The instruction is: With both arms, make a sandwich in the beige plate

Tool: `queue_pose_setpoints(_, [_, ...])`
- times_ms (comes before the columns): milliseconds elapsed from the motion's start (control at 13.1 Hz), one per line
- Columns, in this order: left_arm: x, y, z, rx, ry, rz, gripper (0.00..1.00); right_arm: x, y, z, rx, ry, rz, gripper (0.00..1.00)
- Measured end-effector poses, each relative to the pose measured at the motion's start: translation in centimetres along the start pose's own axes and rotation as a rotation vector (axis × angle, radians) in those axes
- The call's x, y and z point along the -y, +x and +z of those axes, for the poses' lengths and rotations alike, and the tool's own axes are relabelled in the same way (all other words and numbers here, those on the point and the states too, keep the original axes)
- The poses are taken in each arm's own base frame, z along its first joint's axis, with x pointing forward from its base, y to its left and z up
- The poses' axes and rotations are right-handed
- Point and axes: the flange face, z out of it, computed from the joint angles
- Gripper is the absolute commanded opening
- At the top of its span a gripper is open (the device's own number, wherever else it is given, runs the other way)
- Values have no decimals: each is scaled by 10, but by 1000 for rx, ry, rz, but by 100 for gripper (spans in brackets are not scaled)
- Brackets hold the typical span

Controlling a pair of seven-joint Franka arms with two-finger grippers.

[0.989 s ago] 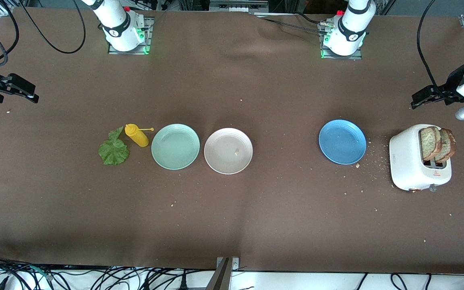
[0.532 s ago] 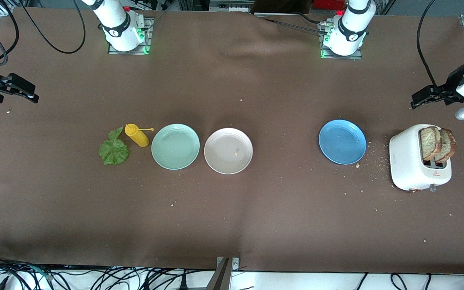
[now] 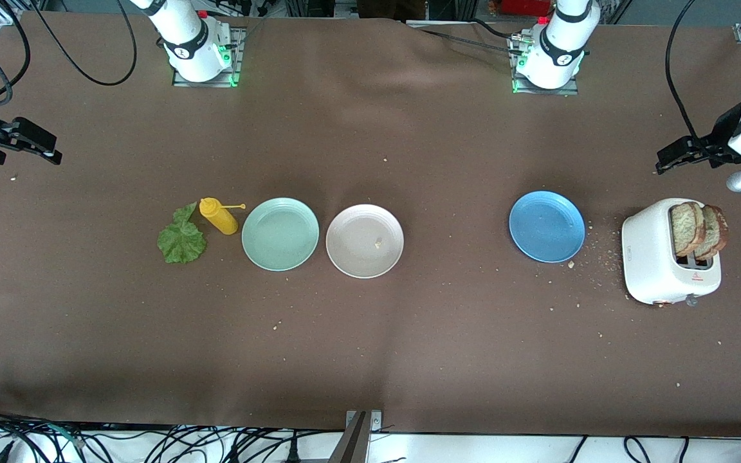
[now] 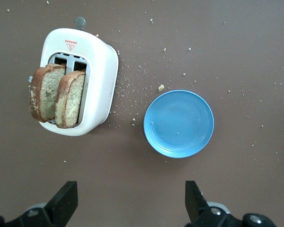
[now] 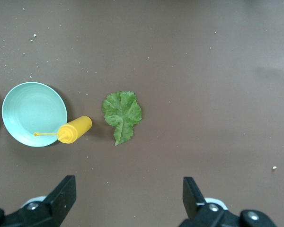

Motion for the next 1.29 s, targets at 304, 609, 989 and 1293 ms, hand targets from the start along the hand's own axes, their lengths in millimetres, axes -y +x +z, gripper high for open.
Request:
queue_pose_setpoints(304, [0, 0, 0, -1, 0, 0, 100, 0, 0, 0, 0, 0, 0, 100])
queue_pose_setpoints(609, [0, 0, 0, -1, 0, 1, 100, 0, 0, 0, 0, 0, 0, 100])
queue_pose_setpoints(989, [-1, 3, 3, -4, 0, 1, 100, 0, 0, 0, 0, 0, 0, 100])
queue_pose_setpoints(1293, [14, 17, 21, -22, -4, -28, 100, 0, 0, 0, 0, 0, 0, 100])
